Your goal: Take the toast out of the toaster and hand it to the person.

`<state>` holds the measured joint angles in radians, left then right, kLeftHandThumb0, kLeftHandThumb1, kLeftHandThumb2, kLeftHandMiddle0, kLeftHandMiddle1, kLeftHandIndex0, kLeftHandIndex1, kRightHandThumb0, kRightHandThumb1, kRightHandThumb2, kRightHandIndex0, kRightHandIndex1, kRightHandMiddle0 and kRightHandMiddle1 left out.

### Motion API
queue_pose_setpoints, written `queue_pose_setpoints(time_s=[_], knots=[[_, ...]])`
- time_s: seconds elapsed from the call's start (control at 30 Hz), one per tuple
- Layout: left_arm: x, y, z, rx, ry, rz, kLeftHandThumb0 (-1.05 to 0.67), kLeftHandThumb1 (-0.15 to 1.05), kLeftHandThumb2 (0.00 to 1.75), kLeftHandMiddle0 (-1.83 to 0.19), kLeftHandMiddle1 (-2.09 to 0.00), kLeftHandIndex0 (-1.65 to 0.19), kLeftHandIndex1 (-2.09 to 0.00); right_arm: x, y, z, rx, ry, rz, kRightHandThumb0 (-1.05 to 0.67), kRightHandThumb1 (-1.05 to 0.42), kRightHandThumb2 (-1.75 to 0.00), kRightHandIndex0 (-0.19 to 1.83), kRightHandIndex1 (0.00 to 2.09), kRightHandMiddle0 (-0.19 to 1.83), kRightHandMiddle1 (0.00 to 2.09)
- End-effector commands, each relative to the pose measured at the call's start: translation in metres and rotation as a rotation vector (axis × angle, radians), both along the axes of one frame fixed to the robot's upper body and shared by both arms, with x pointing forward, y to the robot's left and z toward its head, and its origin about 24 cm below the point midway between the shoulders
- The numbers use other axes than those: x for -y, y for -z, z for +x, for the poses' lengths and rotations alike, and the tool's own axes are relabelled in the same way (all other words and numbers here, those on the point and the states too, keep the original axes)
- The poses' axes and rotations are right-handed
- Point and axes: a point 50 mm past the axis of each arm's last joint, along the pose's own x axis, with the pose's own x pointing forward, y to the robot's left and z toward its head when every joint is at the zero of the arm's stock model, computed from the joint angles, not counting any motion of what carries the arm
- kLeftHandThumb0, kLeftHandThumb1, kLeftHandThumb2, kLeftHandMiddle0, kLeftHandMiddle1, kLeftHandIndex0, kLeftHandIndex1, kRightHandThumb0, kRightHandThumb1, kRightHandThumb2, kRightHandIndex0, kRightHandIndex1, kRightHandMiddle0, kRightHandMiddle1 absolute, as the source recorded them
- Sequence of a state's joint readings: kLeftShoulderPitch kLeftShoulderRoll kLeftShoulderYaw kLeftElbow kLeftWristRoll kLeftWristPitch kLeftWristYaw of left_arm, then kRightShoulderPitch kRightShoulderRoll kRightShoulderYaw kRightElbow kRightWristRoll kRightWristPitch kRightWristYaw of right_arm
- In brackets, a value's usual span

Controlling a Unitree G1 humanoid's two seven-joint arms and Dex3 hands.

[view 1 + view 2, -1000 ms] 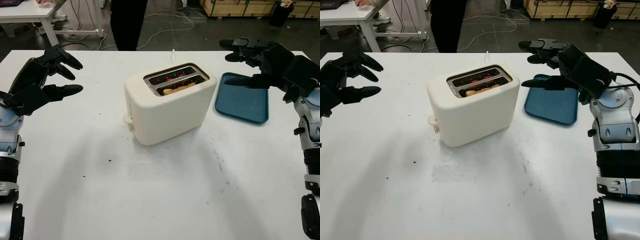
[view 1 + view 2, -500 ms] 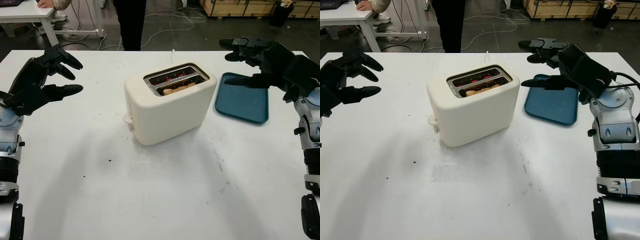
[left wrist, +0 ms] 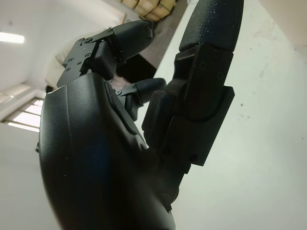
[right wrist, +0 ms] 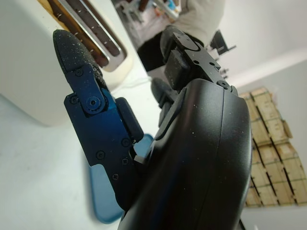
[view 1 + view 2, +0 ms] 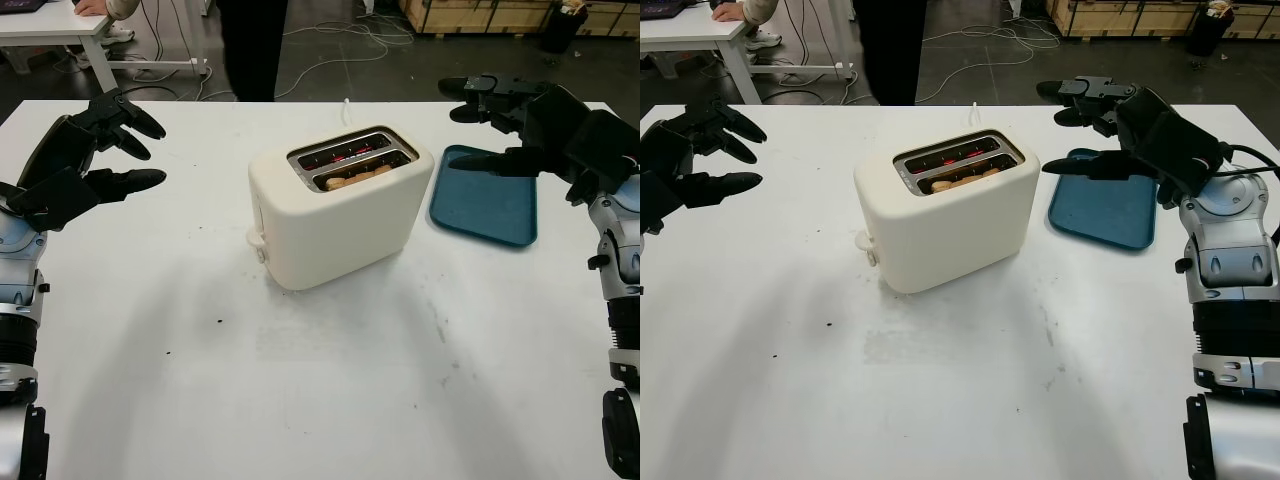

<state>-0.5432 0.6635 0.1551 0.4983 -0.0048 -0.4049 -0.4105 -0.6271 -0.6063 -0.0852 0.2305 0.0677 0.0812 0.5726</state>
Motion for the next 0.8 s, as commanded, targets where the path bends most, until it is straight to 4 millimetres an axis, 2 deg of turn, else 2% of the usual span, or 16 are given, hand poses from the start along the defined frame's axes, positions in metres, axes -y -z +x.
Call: queue_pose_setpoints(time_s=[0.0,0.77], knots=[[-0.0005,-0.0001,-0.0014,0.005,-0.002,-0.014,-1.05,0.92,0.09,-0.22,-1.50,-0.22,-1.39,-0.0015,-0.0009,-0.0006,0.002,0.001,0.001,-0.64,-0.70,0.00,0.00,0.82,0.45,0.00],[-0.0007,-0.0005,-0.0015,0.009,-0.003,-0.006,-1.05,0.92,0.11,-0.22,-1.50,-0.21,-1.40,-0.0019,-0.0004,0.0005,-0.005,0.003,0.007,-0.66,-0.69,0.00,0.02,0.81,0.46,0.01]])
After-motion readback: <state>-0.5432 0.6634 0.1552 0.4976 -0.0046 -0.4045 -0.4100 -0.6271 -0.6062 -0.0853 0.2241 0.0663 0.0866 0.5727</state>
